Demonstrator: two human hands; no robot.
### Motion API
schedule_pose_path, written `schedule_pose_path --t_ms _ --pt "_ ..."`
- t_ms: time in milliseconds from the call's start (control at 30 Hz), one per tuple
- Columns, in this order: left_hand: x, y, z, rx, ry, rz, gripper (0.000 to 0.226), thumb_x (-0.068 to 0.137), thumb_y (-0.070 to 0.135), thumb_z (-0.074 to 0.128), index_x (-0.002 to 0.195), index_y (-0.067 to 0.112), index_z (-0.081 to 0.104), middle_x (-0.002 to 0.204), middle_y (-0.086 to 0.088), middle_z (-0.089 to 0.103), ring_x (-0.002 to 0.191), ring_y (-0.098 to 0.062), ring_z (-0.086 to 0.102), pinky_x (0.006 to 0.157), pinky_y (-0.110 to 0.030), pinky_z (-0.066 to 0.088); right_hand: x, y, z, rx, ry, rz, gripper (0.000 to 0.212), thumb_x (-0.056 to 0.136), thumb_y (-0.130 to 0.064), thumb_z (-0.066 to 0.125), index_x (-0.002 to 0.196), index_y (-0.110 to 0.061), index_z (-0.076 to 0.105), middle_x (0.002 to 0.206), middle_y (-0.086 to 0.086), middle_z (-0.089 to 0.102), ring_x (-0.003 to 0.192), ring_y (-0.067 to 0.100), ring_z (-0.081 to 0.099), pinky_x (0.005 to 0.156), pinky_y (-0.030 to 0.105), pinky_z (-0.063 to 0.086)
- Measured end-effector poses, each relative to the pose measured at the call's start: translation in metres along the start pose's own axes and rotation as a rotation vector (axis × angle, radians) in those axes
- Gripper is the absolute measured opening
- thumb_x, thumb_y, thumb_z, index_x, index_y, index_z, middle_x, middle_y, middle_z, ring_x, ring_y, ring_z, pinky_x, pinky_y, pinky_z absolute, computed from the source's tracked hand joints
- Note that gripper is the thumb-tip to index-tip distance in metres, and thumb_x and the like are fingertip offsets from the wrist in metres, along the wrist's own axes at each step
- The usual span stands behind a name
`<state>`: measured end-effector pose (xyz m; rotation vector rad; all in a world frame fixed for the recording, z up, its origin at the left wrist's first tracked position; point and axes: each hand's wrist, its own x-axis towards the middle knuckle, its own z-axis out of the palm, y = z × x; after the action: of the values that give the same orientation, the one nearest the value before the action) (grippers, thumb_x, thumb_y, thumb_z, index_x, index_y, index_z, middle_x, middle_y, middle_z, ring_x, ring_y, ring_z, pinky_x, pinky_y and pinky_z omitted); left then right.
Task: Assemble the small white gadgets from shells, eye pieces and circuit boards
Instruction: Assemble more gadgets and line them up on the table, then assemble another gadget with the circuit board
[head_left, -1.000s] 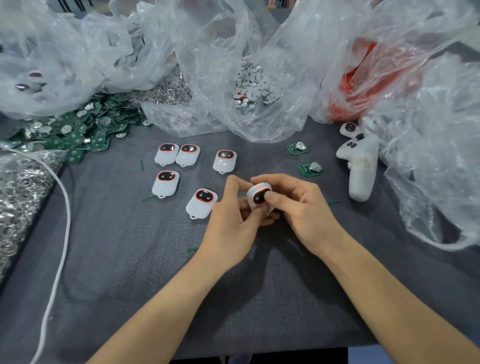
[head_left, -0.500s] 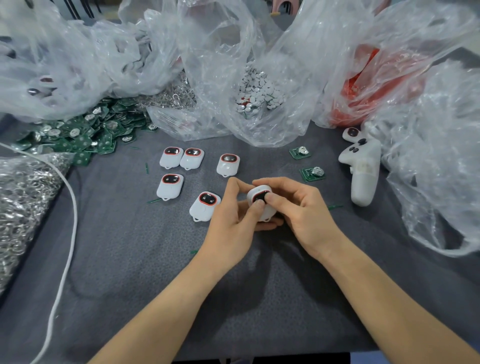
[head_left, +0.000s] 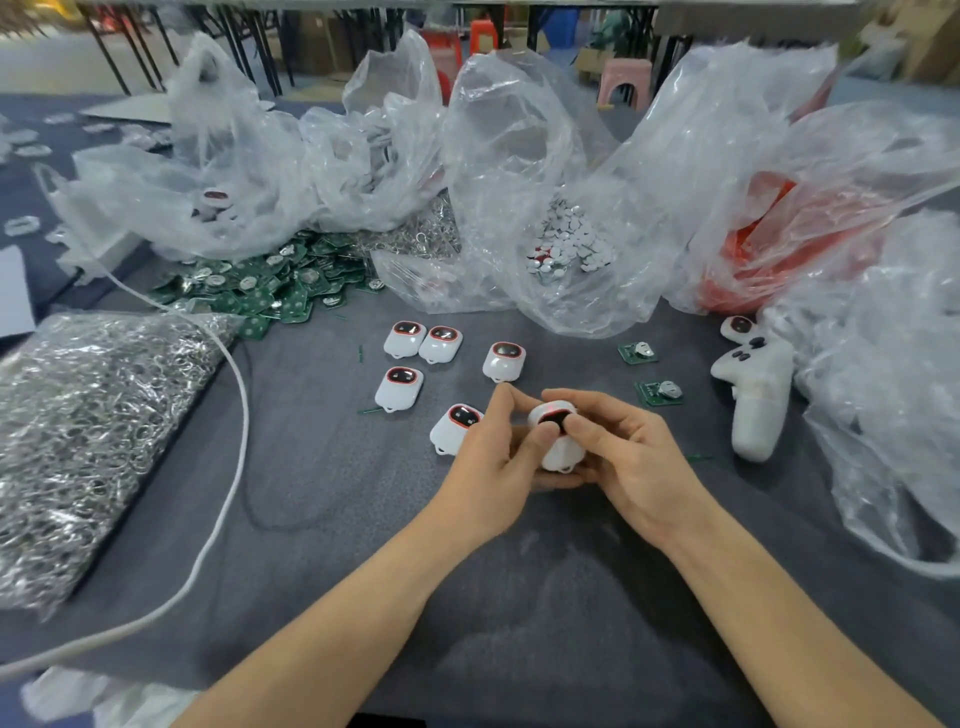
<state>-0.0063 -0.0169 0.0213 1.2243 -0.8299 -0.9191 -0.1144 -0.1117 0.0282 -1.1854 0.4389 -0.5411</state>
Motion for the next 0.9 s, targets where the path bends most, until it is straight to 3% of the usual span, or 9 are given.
schedule_pose_path --t_ms 133,233,367,500,600,700,800,900 --pt "0.001 0.007 -0.003 -0.07 0.026 -0.046 0.007 0.1 0.011 0.044 0.093 0.009 0.044 0.087 -0.012 0.068 0.08 -0.02 0.071 0.065 -0.03 0.058 0.002 0.0 0.005 -0.041 -0.013 0.002 0.033 0.08 -0.011 0.059 0.112 -0.013 0.066 0.111 0.008 0.071 0.101 0.022 0.066 0.079 0.034 0.058" --pt "0.0 0.012 -0.006 -0.019 0.089 -0.06 0.015 0.101 0.015 0.043 0.087 0.01 0.044 0.088 -0.016 0.065 0.071 -0.017 0.07 0.057 -0.032 0.058 0.001 0.002 0.015 -0.14 -0.022 -0.046 0.034 0.083 -0.002 0.061 0.114 -0.017 0.066 0.109 0.005 0.072 0.1 0.017 0.067 0.081 0.029 0.056" --pt "-0.005 0.015 -0.016 0.023 0.166 -0.035 0.02 0.101 0.012 0.044 0.081 0.01 0.043 0.083 -0.013 0.062 0.066 -0.01 0.066 0.054 -0.034 0.058 0.005 0.011 0.035 -0.583 0.091 -0.25 0.036 0.087 0.002 0.062 0.111 -0.024 0.065 0.109 -0.003 0.069 0.104 0.011 0.064 0.09 0.023 0.05" --pt "0.0 0.029 -0.032 0.055 0.189 -0.042 0.02 0.101 0.016 0.046 0.081 0.012 0.047 0.065 0.006 0.064 0.06 -0.003 0.063 0.05 -0.028 0.056 0.017 0.012 0.05 -0.609 0.131 -0.333 0.037 0.087 -0.001 0.064 0.105 -0.034 0.064 0.103 -0.009 0.069 0.1 0.006 0.064 0.089 0.022 0.048" --pt "0.013 0.041 -0.052 0.343 0.215 -0.042 0.015 0.1 0.024 0.046 0.091 0.017 0.056 0.077 -0.003 0.064 0.063 -0.007 0.062 0.056 -0.027 0.055 0.032 0.01 0.058 -0.519 0.194 -0.288 0.031 0.085 -0.01 0.069 0.104 -0.034 0.066 0.099 -0.009 0.07 0.096 0.006 0.065 0.087 0.025 0.049" --pt "0.021 0.042 -0.078 0.823 0.306 0.077 0.014 0.097 0.025 0.05 0.109 0.023 0.057 0.089 0.001 0.069 0.076 -0.01 0.062 0.067 -0.018 0.044 0.038 0.013 0.054 -0.74 0.228 -0.265 0.043 0.083 -0.017 0.073 0.123 -0.027 0.062 0.123 -0.007 0.053 0.12 0.01 0.049 0.104 0.021 0.035" --pt "0.02 0.039 -0.09 0.935 0.319 0.238 0.021 0.094 0.019 0.055 0.115 0.022 0.058 0.103 0.012 0.06 0.09 0.002 0.051 0.076 -0.007 0.035 0.034 0.01 0.036 -0.943 0.298 -0.289 0.043 0.085 -0.016 0.07 0.126 -0.024 0.06 0.138 -0.003 0.041 0.131 0.012 0.035 0.104 0.014 0.02" --pt "0.02 0.022 -0.07 1.065 0.281 0.328 0.031 0.093 0.02 0.057 0.123 0.012 0.056 0.126 0.0 0.055 0.125 -0.019 0.044 0.105 -0.031 0.033 0.034 -0.005 0.019 -0.985 0.464 -0.347 0.031 0.087 -0.011 0.066 0.117 -0.017 0.065 0.135 0.003 0.046 0.129 0.017 0.039 0.103 0.015 0.021"
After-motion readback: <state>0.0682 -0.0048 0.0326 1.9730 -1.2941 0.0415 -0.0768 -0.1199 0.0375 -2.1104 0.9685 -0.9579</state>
